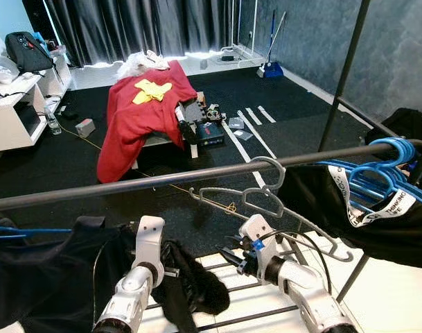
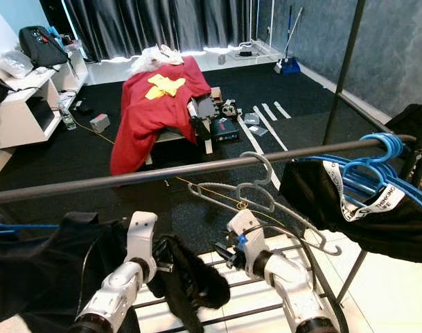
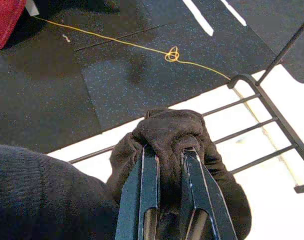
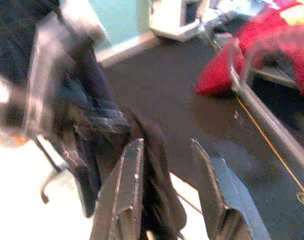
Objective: Hang hanger
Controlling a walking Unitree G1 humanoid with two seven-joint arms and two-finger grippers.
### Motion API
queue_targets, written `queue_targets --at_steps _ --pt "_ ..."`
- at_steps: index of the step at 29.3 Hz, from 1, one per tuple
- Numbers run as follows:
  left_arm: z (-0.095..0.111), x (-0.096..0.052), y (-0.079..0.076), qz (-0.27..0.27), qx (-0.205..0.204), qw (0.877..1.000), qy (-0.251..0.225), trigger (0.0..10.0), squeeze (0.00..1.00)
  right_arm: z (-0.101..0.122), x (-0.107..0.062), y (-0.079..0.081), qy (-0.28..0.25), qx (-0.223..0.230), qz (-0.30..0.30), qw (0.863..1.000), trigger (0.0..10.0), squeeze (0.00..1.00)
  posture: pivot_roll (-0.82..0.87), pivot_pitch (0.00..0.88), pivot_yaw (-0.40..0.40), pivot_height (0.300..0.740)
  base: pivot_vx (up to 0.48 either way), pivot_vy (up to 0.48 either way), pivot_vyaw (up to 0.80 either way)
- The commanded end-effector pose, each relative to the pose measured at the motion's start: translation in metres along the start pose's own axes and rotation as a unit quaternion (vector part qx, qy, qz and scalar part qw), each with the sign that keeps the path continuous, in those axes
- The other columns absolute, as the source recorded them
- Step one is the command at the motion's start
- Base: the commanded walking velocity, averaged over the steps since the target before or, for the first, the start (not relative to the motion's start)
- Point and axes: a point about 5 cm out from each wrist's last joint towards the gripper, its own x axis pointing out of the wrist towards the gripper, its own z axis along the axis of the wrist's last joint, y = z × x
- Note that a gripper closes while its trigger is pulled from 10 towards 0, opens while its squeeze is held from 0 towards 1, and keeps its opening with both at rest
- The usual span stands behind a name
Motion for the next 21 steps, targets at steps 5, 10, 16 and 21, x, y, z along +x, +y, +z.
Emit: queue_targets --at_steps 5,10,16,21 --pt "0.007 0.000 0.004 0.002 0.004 1.000 -0.019 10.0 0.00 0.038 -0.002 -0.002 -0.092 -0.034 -0.009 0.995 10.0 1.00 -0.06 0.028 0.081 0.740 0.000 0.000 0.00" --pt "0.007 -0.001 0.004 0.000 0.005 1.000 -0.018 10.0 0.00 0.050 -0.017 -0.004 -0.132 -0.086 -0.086 0.984 10.0 1.00 -0.05 0.035 0.084 0.740 0.000 0.000 0.00" --pt "0.010 -0.001 0.008 0.000 0.010 1.000 -0.019 10.0 0.00 0.058 -0.040 0.005 -0.120 -0.128 -0.156 0.972 10.0 1.00 -0.04 0.037 0.074 0.740 0.000 0.000 0.00" --pt "0.007 -0.003 0.010 -0.003 0.008 1.000 -0.014 10.0 0.00 0.062 -0.060 0.017 -0.107 -0.117 -0.187 0.970 10.0 0.00 -0.04 0.035 0.083 0.740 0.000 0.000 0.00"
